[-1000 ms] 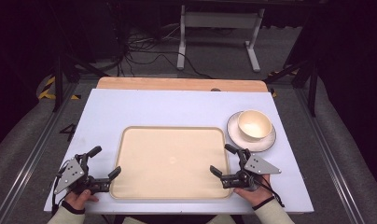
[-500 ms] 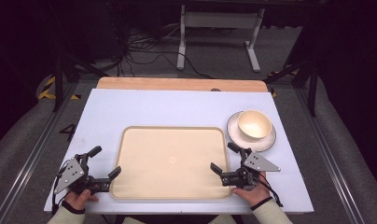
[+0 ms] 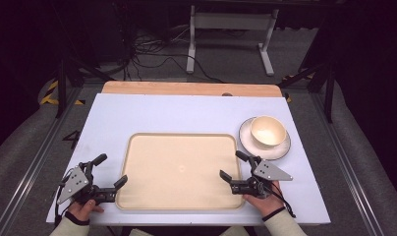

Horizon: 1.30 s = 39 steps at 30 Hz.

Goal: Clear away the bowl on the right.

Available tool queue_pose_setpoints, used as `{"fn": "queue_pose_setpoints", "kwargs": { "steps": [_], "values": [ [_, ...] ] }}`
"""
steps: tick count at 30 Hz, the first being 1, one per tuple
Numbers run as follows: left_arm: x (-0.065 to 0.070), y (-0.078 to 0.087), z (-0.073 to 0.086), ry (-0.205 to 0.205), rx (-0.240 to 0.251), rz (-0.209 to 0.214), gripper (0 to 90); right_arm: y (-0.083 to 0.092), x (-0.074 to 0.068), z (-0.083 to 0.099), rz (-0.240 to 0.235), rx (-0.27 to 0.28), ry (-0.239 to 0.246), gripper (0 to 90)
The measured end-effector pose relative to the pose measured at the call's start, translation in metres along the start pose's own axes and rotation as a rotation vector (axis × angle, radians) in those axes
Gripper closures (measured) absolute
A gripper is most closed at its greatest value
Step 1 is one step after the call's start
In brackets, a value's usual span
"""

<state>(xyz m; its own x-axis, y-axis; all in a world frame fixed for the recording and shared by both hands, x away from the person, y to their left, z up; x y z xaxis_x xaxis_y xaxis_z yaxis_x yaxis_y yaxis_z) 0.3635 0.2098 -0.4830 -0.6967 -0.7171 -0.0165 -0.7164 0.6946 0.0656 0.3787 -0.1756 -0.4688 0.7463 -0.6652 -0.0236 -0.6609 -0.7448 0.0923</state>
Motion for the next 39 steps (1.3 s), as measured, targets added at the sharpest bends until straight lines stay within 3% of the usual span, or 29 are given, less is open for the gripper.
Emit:
{"fn": "queue_pose_setpoints", "kwargs": {
  "steps": [8, 17, 24, 39],
  "values": [
    [0.000, 0.000, 0.000, 0.001, 0.000, -0.002, 0.2, 0.003, -0.004, -0.021, -0.004, 0.049, 0.004, 15.9],
    [0.000, 0.000, 0.000, 0.003, 0.000, -0.002, 0.2, 0.005, -0.006, -0.041, 0.006, 0.031, 0.014, 20.6],
    [-0.001, 0.000, 0.000, 0.008, -0.004, 0.000, 0.2, 0.002, -0.005, -0.048, 0.003, -0.017, 0.003, 23.0],
    [-0.001, 0.000, 0.000, 0.003, -0.005, 0.001, 0.2, -0.004, -0.002, -0.065, -0.011, 0.035, 0.043, 24.6]
  ]
}}
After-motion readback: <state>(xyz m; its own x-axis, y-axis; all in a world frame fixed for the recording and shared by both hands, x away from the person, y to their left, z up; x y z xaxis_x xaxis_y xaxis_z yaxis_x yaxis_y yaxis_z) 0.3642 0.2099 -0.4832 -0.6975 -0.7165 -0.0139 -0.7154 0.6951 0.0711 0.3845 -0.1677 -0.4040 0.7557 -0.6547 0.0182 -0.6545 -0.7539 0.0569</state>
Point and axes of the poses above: each handheld gripper's, and its own axes: y roughly backward along the jaws, z roughly out of its underside, x roughly to its right, the point moved 8 cm from there along -y, roughly forward along the jaws, and after that the axes turned 1 degree about x, right-handed, at the moved point
